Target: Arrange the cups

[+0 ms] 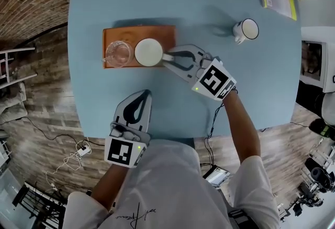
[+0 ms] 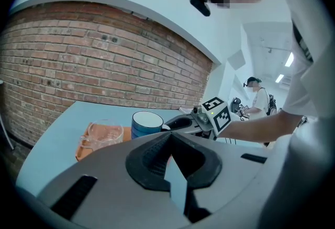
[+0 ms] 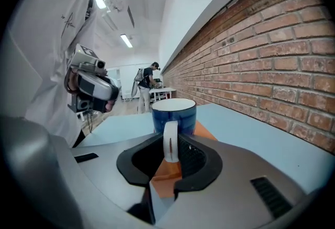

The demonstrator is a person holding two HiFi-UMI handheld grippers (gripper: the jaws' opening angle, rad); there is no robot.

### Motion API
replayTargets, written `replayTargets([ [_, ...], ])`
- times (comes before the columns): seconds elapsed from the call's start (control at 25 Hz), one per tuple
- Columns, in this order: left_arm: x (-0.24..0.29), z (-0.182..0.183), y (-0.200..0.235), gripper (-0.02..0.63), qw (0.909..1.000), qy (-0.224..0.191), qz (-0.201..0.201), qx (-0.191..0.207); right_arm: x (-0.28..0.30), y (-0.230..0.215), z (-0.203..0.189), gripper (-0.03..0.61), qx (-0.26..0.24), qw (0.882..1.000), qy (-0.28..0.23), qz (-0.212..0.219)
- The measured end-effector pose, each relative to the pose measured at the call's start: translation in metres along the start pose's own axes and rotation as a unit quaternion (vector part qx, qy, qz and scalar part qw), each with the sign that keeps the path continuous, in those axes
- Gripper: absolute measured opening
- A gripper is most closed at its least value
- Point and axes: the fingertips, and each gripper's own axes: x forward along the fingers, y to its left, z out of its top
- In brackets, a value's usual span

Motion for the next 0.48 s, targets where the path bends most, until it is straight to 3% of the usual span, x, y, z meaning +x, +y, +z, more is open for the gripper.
replayTargets([
  [0.28, -0.011, 0.007, 0.008, 0.008, 0.9995, -0.031, 0.01, 0.0, -0.001, 0.0, 0.001, 0.066, 0.002, 0.998, -0.009, -0.06],
  [0.48, -0.027, 0.001, 0.02, 0.008, 0.9997, -0.024, 0.004, 0.005, 0.006, 0.006, 0.0, 0.064, 0.024, 0.992, -0.004, -0.125],
])
